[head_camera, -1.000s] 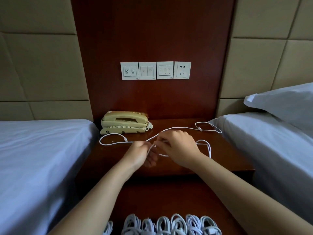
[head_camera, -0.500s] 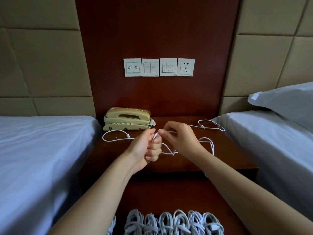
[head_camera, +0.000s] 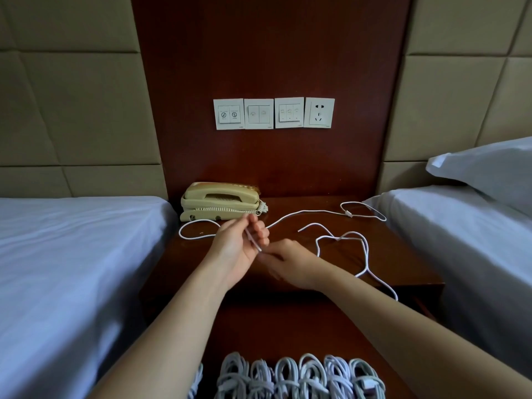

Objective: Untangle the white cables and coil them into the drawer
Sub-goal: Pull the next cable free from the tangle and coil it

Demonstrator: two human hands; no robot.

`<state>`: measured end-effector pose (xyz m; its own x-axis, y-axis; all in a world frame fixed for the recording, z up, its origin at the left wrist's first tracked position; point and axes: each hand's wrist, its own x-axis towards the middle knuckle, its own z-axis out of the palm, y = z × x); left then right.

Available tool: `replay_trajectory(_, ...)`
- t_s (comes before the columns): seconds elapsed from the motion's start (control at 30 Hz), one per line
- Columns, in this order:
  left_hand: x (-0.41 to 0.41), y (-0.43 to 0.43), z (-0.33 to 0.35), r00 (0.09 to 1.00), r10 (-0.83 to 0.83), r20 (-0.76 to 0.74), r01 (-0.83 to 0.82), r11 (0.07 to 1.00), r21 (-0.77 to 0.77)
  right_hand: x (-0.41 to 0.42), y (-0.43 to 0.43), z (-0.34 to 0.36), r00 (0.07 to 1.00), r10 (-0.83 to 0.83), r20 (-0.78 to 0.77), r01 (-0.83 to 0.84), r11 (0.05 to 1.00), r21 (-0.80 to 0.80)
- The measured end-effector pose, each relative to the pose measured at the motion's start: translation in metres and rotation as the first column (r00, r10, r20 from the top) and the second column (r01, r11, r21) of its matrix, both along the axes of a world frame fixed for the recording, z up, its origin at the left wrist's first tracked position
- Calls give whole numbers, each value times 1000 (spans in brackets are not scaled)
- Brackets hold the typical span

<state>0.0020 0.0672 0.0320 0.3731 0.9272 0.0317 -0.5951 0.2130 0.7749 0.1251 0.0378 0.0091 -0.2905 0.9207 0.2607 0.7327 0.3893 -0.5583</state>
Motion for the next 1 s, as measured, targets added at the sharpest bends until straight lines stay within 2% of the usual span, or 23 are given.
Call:
replay_trajectory(0.07,-2,7,-4,993,107,-49,-106,994,21,-3,-2,0,993,58,101,-59,998,8)
replay_trajectory(0.13,-4,13,-9,960,230,-159,-214,971,109,-5,-2,1,985,91,149,-91,996,-5)
replay_trajectory(0.23,-6,18,-16,854,393,-342,-297,907,300,-5,-1,7,982,96,163,-96,995,-9)
replay_trajectory(0.37,-5,17,-22,714,455,-533,-235,872,430,2,3,12,992,23,122,-31,998,61)
replay_trajectory(0.43,-6,16,-22,620,493,-611,-192,850,491,6,4,17,999,-39,36,35,994,106)
replay_trajectory(0.47,-5,15,-21,604,484,-633,-165,853,495,8,5,19,998,-55,-32,59,991,119)
replay_trajectory(0.53,-2,11,-21,650,386,-655,-92,895,435,10,6,22,985,-68,-159,90,987,132)
replay_trajectory(0.63,4,5,-22,720,218,-659,13,945,326,11,11,20,959,-81,-273,136,973,188)
replay_trajectory(0.77,8,-2,-15,836,20,-549,86,982,167,11,13,20,929,-61,-365,145,968,205)
replay_trajectory(0.87,9,-6,-10,863,-104,-494,171,981,94,11,16,18,915,-26,-403,110,976,187)
replay_trajectory(1.0,9,-8,-9,882,-162,-443,226,970,94,15,21,15,882,-51,-468,135,980,146)
